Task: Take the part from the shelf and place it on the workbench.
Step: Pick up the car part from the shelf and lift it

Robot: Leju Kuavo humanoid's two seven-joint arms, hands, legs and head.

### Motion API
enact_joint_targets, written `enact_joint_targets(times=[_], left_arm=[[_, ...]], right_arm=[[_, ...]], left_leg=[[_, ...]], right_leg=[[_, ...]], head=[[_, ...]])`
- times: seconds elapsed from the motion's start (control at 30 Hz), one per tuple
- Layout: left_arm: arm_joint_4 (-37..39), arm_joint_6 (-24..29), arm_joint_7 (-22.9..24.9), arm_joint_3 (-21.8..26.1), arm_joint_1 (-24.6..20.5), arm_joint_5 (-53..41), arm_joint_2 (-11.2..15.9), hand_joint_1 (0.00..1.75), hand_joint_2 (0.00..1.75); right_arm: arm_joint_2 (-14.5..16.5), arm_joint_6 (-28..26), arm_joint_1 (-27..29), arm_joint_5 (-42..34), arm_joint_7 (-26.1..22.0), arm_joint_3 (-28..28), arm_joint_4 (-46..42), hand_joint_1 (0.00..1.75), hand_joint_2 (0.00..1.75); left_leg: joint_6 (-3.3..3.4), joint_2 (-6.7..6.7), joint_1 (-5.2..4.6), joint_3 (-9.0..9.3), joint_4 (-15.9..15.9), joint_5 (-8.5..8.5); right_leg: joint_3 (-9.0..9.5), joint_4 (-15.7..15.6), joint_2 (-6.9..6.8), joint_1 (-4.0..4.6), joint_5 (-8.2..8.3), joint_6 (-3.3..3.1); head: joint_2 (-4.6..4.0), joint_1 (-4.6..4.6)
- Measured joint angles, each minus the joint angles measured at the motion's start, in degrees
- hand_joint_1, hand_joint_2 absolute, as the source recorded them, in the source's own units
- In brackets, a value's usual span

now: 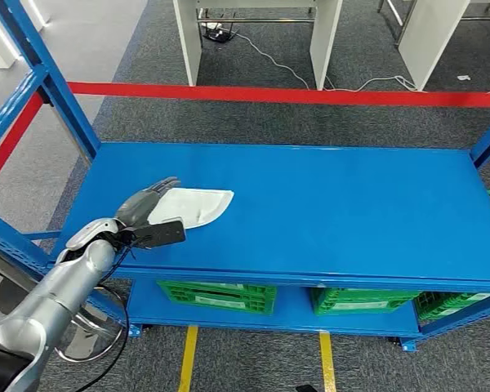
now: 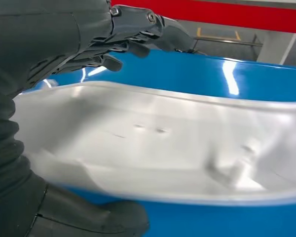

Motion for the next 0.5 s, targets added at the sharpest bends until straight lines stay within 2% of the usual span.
enact_joint_targets(times=[0.07, 0.13, 0.17, 0.2, 0.23, 0.27, 0.33, 0.37, 0.47, 0.5], left_arm=[[0.2, -0.03, 0.04, -0.06, -0.14, 0.03, 0.08, 0.0, 1.75], [0.68, -0.12, 0.1, -0.27, -0.24, 0.07, 0.2, 0.0, 1.75], [0.92, -0.17, 0.11, -0.41, -0.19, 0.07, 0.22, 0.0, 1.75], [1.14, -0.19, 0.11, -0.51, -0.16, 0.07, 0.22, 0.0, 1.75], [1.31, -0.2, 0.12, -0.58, -0.14, 0.07, 0.22, 0.0, 1.75], [1.43, -0.19, 0.12, -0.62, -0.17, 0.07, 0.23, 0.0, 1.75], [1.62, -0.18, 0.14, -0.66, -0.32, 0.07, 0.33, 0.0, 1.75], [1.71, -0.23, 0.15, -0.68, -0.4, 0.07, 0.4, 0.0, 1.75], [2.02, -1.29, 0.21, -0.87, -0.66, 0.08, 0.71, 0.0, 1.75], [2.14, -1.81, 0.23, -0.99, -0.82, 0.12, 0.84, 0.0, 1.75]], right_arm=[[0.0, 0.01, 0.03, 0.02, 0.02, -0.14, 0.0, 0.0, 0.0], [-0.01, 0.0, 0.1, 0.04, 0.04, -0.41, 0.0, 0.0, 0.0], [-0.02, 0.0, 0.12, 0.04, 0.04, -0.52, 0.0, 0.0, 0.0], [-0.02, -0.01, 0.13, 0.05, 0.04, -0.61, 0.0, 0.0, 0.0], [-0.02, -0.02, 0.12, 0.05, 0.04, -0.67, 0.0, 0.0, 0.0], [-0.02, -0.02, 0.09, 0.07, 0.04, -0.7, 0.0, 0.0, 0.0], [-0.02, -0.03, 0.01, 0.11, 0.01, -0.72, 0.0, 0.0, 0.0], [-0.02, -0.03, -0.01, 0.15, -0.05, -0.73, 0.0, 0.0, 0.0], [-0.01, -0.03, 0.02, 0.28, -0.08, -0.76, 0.0, 0.0, 0.0], [-0.01, -0.02, 0.01, 0.32, 0.01, -0.77, 0.0, 0.0, 0.0]], left_leg=[[0.1, 0.0, 0.02, -0.04, -0.02, 0.02], [0.22, 0.0, 0.02, -0.11, -0.02, 0.04], [0.23, -0.01, 0.02, -0.11, 0.01, 0.03], [0.21, -0.03, 0.03, -0.1, 0.05, 0.02], [0.15, -0.06, 0.05, -0.06, 0.12, -0.03], [0.01, -0.09, 0.08, -0.03, 0.25, -0.13], [-0.48, -0.16, -0.11, -0.25, 0.73, -0.4], [-0.75, -0.19, -0.23, -0.42, 0.95, -0.46], [-1.4, -0.21, -0.22, -0.65, 1.22, -0.58], [-1.66, -0.19, -0.16, -0.87, 1.86, -1.16]], right_leg=[[-1.8, 3.76, -0.04, -0.08, -1.82, 0.18], [-5.38, 11.03, -0.08, -0.19, -4.69, 0.52], [-6.49, 13.17, -0.08, -0.23, -5.03, 0.63], [-6.6, 13.19, -0.09, -0.25, -4.3, 0.71], [-5.52, 10.83, -0.12, -0.27, -2.59, 0.73], [-3.65, 6.94, -0.18, -0.31, -0.52, 0.72], [-0.08, 0.21, -0.23, -0.28, 1.7, 0.43], [0.76, -1.31, -0.22, -0.24, 1.87, 0.15], [0.94, -1.69, -0.13, -0.21, 1.81, -0.91], [0.98, -1.75, -0.13, -0.29, 1.88, -1.25]], head=[[0.0, 0.02], [0.0, 0.03], [0.0, 0.01], [0.0, 0.02], [0.0, 0.03], [0.0, 0.02], [0.0, 0.02], [0.0, 0.0], [0.0, 0.04], [0.0, -0.03]])
